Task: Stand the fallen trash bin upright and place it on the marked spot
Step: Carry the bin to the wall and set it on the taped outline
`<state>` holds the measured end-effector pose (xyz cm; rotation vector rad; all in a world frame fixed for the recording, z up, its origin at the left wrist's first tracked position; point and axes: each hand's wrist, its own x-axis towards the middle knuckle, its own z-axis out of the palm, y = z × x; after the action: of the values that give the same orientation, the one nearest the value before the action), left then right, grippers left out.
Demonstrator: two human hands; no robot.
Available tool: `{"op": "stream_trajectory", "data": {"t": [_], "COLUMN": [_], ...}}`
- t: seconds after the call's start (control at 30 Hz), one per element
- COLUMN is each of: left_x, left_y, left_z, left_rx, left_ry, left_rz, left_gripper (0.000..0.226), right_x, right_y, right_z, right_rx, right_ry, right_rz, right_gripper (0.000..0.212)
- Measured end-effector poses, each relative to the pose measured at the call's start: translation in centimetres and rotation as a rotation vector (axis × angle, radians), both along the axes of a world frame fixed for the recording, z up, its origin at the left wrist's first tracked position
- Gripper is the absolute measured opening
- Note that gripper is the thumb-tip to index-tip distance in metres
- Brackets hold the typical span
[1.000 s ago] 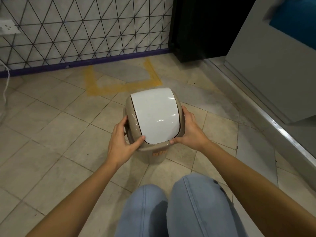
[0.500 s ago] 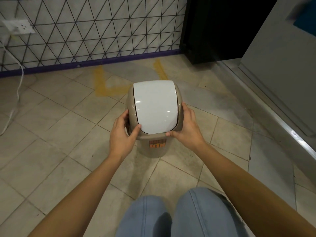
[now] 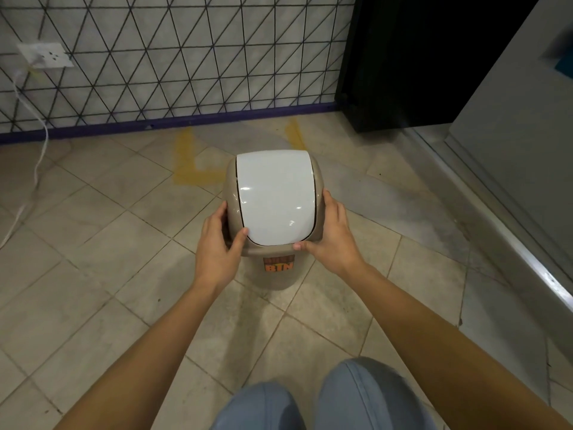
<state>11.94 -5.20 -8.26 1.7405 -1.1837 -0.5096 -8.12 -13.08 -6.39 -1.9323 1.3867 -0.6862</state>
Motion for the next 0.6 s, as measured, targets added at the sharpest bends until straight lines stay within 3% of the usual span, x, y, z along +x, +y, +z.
{"op": "stream_trajectory", "data": {"t": [0.37, 0.6], "left_x": [0.8, 1.1], "left_y": [-3.7, -5.9], "left_z": [1.4, 1.3], "left_rx": [0.106, 0.1], "left_ry": [-0.029, -0.059], "left_rz": [0.083, 0.124], "left_gripper": [0.063, 0.068], "right_x": [2.2, 2.0], "right_y": [-3.7, -7.7], "right_z": [0.8, 0.9], "right_rx": [-0.033, 0.001], "right_ry": [0.125, 0.101], "right_rz": [0.073, 0.147], "right_gripper": [0.12, 0.121]}}
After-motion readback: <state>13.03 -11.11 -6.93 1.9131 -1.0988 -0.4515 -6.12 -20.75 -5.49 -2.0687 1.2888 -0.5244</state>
